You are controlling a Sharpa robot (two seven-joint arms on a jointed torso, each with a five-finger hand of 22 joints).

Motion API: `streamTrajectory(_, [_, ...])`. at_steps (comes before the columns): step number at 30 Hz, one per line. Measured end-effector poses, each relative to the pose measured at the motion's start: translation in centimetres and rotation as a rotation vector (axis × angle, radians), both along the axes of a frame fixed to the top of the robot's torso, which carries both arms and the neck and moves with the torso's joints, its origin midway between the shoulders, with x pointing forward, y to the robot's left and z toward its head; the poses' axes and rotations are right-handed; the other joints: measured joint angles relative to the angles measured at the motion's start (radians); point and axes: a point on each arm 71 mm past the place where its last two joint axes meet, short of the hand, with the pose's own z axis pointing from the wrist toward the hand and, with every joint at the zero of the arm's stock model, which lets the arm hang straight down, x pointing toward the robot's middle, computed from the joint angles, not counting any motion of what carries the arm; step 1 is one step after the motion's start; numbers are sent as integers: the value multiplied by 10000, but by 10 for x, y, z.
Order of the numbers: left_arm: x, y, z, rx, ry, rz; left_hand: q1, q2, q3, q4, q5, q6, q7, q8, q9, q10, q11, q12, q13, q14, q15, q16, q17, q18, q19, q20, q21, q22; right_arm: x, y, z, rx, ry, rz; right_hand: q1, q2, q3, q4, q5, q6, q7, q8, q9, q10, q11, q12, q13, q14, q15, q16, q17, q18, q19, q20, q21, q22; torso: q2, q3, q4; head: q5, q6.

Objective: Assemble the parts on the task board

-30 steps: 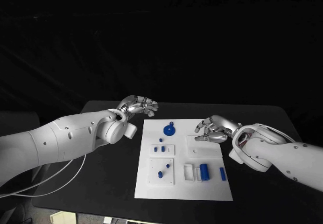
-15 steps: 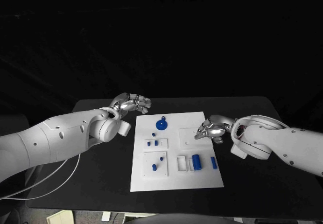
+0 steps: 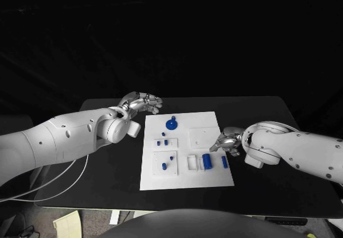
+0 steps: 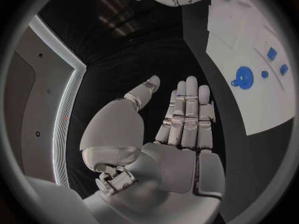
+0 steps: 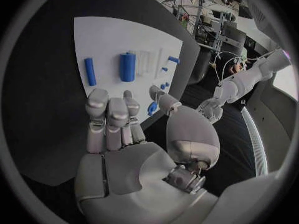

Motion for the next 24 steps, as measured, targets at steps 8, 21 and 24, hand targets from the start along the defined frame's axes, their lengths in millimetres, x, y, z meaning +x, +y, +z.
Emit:
streamTrajectory(8, [-6, -1, -12, -135, 321, 19, -104, -8, -58, 58, 0, -40, 31, 0, -23, -28, -26, 0, -9, 0, 0, -80, 53, -3, 0, 0, -37, 20, -5, 1, -23, -467, 572, -137, -472, -235, 408, 323, -379, -2, 2, -88, 78, 2, -2, -66, 122, 0, 0, 39, 41, -3, -38, -31, 82, -1, -357, -50, 8, -57, -168])
streamTrajectory(21, [-9, -3, -12, -350, 399, -94, -1222, -205, -881, 233, -116, -285, 71, 0, -102, -163, 20, 0, -55, -89, 89, -439, 277, -1, -109, 108, -253, 89, -9, 7, -41, -775, 985, -121, -1015, -461, 504, 480, -379, -49, 49, -139, 139, -25, 27, -144, 169, 0, 0, 75, 81, -4, -43, -27, 138, -1, -506, -126, 41, -94, -180])
streamTrajectory(24, [-9, -3, -12, -388, 398, -135, -1288, -184, -996, 167, -116, -321, 107, 0, -105, -197, 54, 0, -66, -89, 89, -461, 318, -2, -109, 108, -295, 99, -12, 9, -49, -825, 1129, -100, -1109, -448, 504, 480, -379, -52, 51, -180, 153, -43, 45, -145, 176, 0, 0, 75, 81, -5, -55, -13, 138, -1, -483, -123, 42, -81, -180])
